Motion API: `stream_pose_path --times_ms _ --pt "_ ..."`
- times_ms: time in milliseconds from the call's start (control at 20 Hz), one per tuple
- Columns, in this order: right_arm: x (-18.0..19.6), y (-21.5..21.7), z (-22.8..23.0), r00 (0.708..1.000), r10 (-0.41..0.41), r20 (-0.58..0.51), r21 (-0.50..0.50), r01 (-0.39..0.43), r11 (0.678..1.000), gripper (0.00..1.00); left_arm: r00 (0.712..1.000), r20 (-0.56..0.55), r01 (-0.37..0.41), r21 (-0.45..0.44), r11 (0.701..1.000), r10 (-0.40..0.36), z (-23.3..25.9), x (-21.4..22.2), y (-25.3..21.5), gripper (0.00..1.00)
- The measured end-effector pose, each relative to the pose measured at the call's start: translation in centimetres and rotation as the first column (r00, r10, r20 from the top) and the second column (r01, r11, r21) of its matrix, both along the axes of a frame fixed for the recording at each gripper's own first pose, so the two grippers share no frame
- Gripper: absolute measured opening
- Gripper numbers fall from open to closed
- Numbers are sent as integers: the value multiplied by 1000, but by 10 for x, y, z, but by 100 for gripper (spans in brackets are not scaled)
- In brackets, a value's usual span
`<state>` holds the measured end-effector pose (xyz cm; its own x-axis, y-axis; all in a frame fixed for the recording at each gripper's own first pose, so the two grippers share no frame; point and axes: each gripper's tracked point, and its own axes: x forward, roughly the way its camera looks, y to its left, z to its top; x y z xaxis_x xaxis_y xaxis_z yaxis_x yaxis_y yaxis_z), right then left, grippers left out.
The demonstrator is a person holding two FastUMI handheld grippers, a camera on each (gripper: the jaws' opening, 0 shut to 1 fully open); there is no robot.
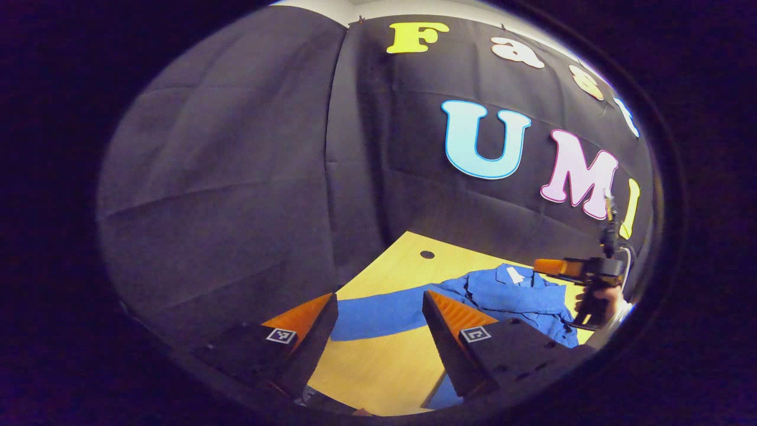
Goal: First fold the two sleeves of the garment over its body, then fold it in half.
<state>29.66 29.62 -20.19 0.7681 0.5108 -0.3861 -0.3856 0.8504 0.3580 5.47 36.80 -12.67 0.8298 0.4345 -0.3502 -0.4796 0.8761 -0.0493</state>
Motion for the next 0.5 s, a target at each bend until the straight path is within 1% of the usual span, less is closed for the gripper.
stream_pose_path --times_ms 50,100,150,200,250,300,350,400,450,500 --pt "-20 -18 12 1000 12 22 -16 -12 1000 75 1000 -17 -6 -19 1000 6 -12 7 9 82" --pt "-41 -30 25 999 30 16 5 -30 1000 87 999 -34 -16 -43 999 14 -29 13 20 83" --pt "-65 -38 35 998 55 -24 49 -54 997 77 997 -72 -37 -77 996 31 -48 20 29 83" --pt "-83 -50 43 996 56 -62 90 -50 995 86 989 -143 -63 -125 990 45 -72 22 35 82" --pt "-92 -71 53 997 29 -72 106 -21 994 89 982 -180 -86 -162 983 56 -89 28 39 84" --pt "-97 -94 62 998 -16 -58 102 22 995 90 975 -211 -106 -188 976 65 -110 35 44 84" --pt "-95 -115 65 997 -57 -49 89 61 994 89 968 -242 -117 -201 972 67 -128 44 49 86" --pt "-96 -134 67 994 -97 -50 81 101 992 78 957 -282 -131 -212 968 68 -145 49 55 86" --pt "-100 -146 73 990 -133 -51 85 137 987 89 948 -312 -130 -222 966 56 -156 57 58 86" --pt "-108 -162 80 984 -169 -58 94 174 980 89 938 -342 -144 -221 965 62 -163 62 60 86"
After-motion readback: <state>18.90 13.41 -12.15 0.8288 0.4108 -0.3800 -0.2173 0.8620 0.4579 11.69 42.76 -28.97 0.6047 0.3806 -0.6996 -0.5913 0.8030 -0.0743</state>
